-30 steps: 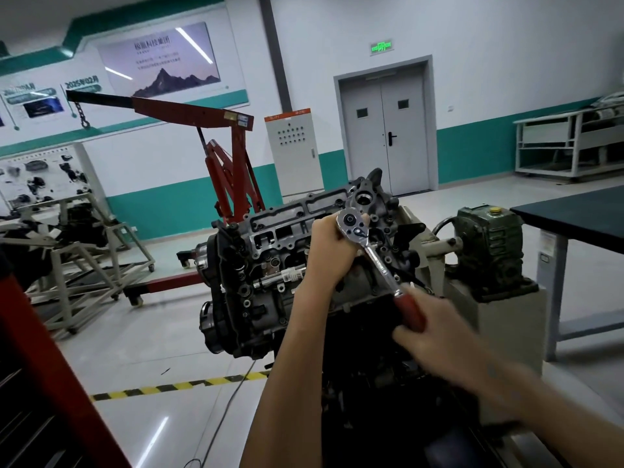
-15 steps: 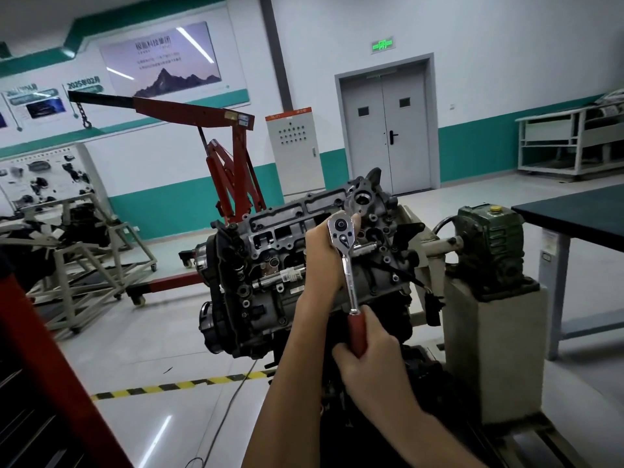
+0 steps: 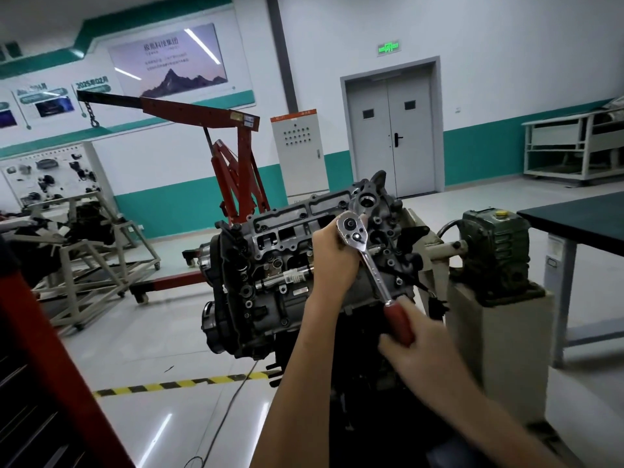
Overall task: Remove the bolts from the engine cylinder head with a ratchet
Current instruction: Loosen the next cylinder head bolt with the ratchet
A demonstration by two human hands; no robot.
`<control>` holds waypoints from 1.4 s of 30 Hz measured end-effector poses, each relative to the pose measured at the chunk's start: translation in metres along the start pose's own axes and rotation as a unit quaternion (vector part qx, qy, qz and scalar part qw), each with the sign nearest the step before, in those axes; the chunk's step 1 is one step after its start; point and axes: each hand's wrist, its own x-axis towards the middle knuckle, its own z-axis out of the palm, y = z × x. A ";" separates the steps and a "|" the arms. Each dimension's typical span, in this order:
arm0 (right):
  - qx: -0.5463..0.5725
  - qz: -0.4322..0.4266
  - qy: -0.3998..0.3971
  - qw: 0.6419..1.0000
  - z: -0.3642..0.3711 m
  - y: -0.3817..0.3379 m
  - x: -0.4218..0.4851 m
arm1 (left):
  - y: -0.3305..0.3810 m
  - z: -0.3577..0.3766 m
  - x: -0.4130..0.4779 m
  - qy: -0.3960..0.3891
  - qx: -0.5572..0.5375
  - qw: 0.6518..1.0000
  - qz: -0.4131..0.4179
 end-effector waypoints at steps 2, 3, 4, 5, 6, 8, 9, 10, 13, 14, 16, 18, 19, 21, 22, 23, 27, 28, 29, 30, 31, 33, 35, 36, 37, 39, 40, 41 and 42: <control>0.096 0.049 0.018 0.994 0.038 -0.014 -0.008 | 0.002 0.003 -0.002 0.014 -0.008 1.000 -0.008; 0.130 0.058 0.017 0.990 0.052 -0.018 -0.009 | 0.002 0.003 -0.002 0.015 -0.009 1.000 -0.010; 0.147 0.058 0.009 0.987 0.057 -0.019 -0.009 | 0.001 0.002 -0.003 0.012 -0.008 1.000 -0.008; 0.137 0.060 -0.007 0.989 0.053 -0.019 -0.008 | 0.001 0.000 -0.002 0.004 -0.005 1.000 -0.006; 0.106 0.054 -0.028 0.992 0.041 -0.016 -0.005 | 0.001 -0.002 -0.001 -0.007 -0.002 1.000 -0.005; 0.013 0.015 -0.082 0.996 0.000 -0.004 0.005 | 0.002 -0.005 0.002 -0.025 -0.001 1.000 -0.014; -0.042 -0.009 -0.110 0.993 -0.025 0.001 0.014 | 0.003 -0.005 0.004 -0.031 0.002 0.999 -0.019; -0.100 -0.034 -0.135 0.985 -0.048 0.003 0.028 | 0.003 -0.006 0.005 -0.038 0.009 0.999 -0.022; -0.263 -0.100 -0.174 0.943 -0.093 0.001 0.069 | -0.001 -0.008 0.006 -0.038 0.014 0.999 -0.030; -0.282 -0.120 -0.166 0.937 -0.097 0.001 0.076 | -0.002 -0.008 0.004 -0.030 0.011 0.999 -0.034; -0.264 -0.109 -0.150 0.947 -0.089 0.005 0.073 | -0.003 -0.007 0.002 -0.014 0.007 0.999 -0.034; -0.183 -0.068 -0.112 0.974 -0.066 0.009 0.047 | -0.002 -0.004 -0.002 0.002 0.001 1.000 -0.022; -0.129 -0.054 -0.078 0.987 -0.049 0.008 0.031 | -0.001 -0.002 -0.003 0.010 -0.004 1.000 -0.017; -0.030 -0.017 -0.014 0.999 -0.008 0.002 0.006 | -0.001 0.001 -0.004 0.026 -0.015 0.999 -0.017; 0.016 0.010 -0.002 1.000 0.013 -0.003 -0.001 | -0.001 0.002 -0.004 0.031 -0.020 0.999 -0.019; 0.059 0.035 -0.005 0.998 0.033 -0.008 -0.005 | -0.001 0.003 -0.004 0.032 -0.021 0.999 -0.019; 0.077 0.050 -0.055 0.994 0.034 -0.010 -0.003 | 0.001 -0.003 -0.002 0.006 -0.006 1.000 -0.013; 0.035 0.033 -0.079 0.996 0.015 -0.005 0.002 | 0.001 -0.004 -0.001 -0.003 -0.001 1.000 -0.012; -0.018 0.010 -0.106 0.994 -0.007 0.000 0.010 | 0.001 -0.006 0.000 -0.012 0.006 1.000 -0.013; -0.079 -0.014 -0.133 0.988 -0.031 0.004 0.022 | 0.001 -0.007 0.002 -0.023 0.014 1.000 -0.013; -0.139 -0.037 -0.156 0.977 -0.053 0.006 0.036 | 0.001 -0.007 0.004 -0.032 0.020 0.999 -0.016; -0.230 -0.077 -0.189 0.952 -0.088 0.004 0.062 | -0.001 -0.006 0.007 -0.044 0.026 0.998 -0.027; -0.255 -0.108 -0.186 0.943 -0.098 0.004 0.077 | -0.002 -0.005 0.006 -0.036 0.022 0.999 -0.034; -0.254 -0.105 -0.176 0.945 -0.095 0.006 0.075 | -0.001 -0.005 0.005 -0.027 0.021 0.999 -0.035; -0.238 -0.095 -0.157 0.954 -0.086 0.009 0.068 | -0.001 -0.004 0.004 -0.017 0.019 0.999 -0.033; -0.148 -0.065 -0.088 0.983 -0.056 0.013 0.039 | -0.001 -0.001 0.001 0.000 0.011 1.000 -0.020; -0.090 -0.041 -0.051 0.994 -0.036 0.010 0.023 | -0.001 0.001 0.000 0.006 0.007 1.000 -0.015; -0.038 -0.013 -0.024 0.999 -0.015 0.006 0.010 | -0.001 0.002 -0.001 0.014 0.004 1.000 -0.014; 0.013 0.019 -0.010 1.000 0.006 -0.001 0.000 | -0.001 0.004 -0.001 0.019 0.006 1.000 -0.013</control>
